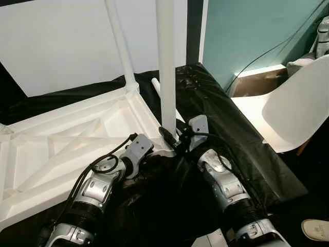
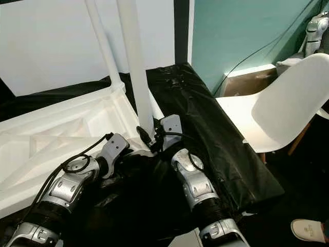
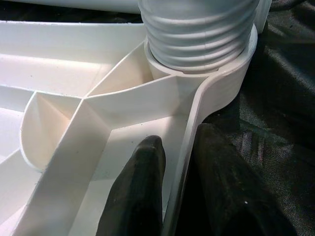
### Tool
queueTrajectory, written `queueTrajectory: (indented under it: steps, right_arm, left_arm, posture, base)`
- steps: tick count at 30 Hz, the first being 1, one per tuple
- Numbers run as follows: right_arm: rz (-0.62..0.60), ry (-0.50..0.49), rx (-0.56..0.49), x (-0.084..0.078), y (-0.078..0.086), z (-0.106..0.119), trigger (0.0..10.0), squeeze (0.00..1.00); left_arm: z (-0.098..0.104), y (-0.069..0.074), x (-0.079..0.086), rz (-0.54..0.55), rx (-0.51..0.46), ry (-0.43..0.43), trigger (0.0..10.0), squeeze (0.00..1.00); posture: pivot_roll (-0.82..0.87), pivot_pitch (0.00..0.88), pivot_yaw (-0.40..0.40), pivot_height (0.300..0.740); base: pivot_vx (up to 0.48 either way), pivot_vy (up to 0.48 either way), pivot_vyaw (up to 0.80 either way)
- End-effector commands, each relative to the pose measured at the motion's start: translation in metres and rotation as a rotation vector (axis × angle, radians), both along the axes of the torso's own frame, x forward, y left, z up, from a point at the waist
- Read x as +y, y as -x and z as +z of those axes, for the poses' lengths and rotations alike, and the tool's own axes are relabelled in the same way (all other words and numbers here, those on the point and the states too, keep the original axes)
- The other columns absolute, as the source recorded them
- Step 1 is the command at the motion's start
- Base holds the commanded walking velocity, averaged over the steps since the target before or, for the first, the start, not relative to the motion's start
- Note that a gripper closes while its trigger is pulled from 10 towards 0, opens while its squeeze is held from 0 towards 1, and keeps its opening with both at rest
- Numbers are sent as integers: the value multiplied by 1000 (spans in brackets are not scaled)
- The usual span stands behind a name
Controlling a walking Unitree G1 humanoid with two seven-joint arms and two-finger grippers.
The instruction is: Building children table
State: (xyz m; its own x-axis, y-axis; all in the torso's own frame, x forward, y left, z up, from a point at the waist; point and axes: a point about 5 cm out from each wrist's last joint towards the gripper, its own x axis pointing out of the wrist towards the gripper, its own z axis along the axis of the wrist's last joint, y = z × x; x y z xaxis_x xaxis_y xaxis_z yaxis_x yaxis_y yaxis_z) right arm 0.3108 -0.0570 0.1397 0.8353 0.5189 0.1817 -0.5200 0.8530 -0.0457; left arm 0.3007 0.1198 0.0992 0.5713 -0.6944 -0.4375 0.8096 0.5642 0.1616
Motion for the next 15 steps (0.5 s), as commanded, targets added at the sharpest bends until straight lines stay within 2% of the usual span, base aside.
queueTrajectory:
  steps: [1, 2, 4, 5, 6, 7, 9, 11, 12, 13, 14, 15]
  right_arm:
    - [-242, -68, -14, -33, -11, 9, 0, 0]
    - [-250, -51, -5, -32, -11, 8, 7098, 0]
    - [-250, -51, -5, -32, -11, 8, 7098, 0]
    - [-227, -44, -3, -29, -11, 8, 10000, 0]
    - [-182, -48, -11, -27, -9, 10, 10000, 1000]
    - [-182, -48, -11, -27, -9, 10, 10000, 1000]
    - [-82, -19, -23, -23, -7, 11, 10000, 1000]
    - [-41, 10, -32, -24, -7, 11, 10000, 1000]
    - [2, 47, -37, -25, -8, 10, 10000, 678]
    - [2, 47, -37, -25, -8, 10, 10000, 678]
    - [53, 82, -44, -28, -9, 9, 10000, 0]
    - [83, 102, -49, -31, -11, 9, 10000, 0]
  left_arm:
    - [-21, 14, 1, -72, 119, -34, 10000, 0]
    - [-21, 14, 1, -73, 119, -33, 10000, 0]
    - [-21, 14, 1, -73, 119, -33, 10000, 0]
    - [-22, 15, 0, -73, 121, -32, 10000, 0]
    - [-22, 15, -1, -75, 121, -31, 10000, 0]
    - [-22, 15, -1, -75, 121, -31, 10000, 0]
    - [-23, 15, -2, -76, 122, -31, 10000, 0]
    - [-23, 15, -3, -75, 122, -30, 10000, 0]
    - [-23, 14, -3, -74, 121, -29, 10000, 0]
    - [-23, 14, -3, -74, 121, -29, 10000, 0]
    - [-23, 14, -4, -73, 120, -28, 10000, 0]
    - [-23, 14, -4, -73, 120, -27, 10000, 0]
  posture:
    - [-56, 0, 76, 740]
    - [-62, 0, 77, 740]
    - [-62, 0, 77, 740]
    - [-63, 0, 76, 740]
    - [-64, 0, 73, 740]
    - [-64, 0, 73, 740]
    - [-67, 0, 68, 740]
    - [-70, 0, 64, 740]
    - [-70, 0, 62, 740]
    - [-70, 0, 62, 740]
    - [-71, 0, 60, 740]
    - [-71, 0, 58, 740]
  base:
    - [0, 0, 0]
    - [0, 0, 0]
    - [0, 0, 0]
    - [0, 0, 0]
    - [0, 0, 0]
    - [0, 0, 0]
    - [0, 0, 0]
    - [0, 0, 0]
    - [0, 0, 0]
    - [0, 0, 0]
    - [0, 0, 0]
    - [0, 0, 0]
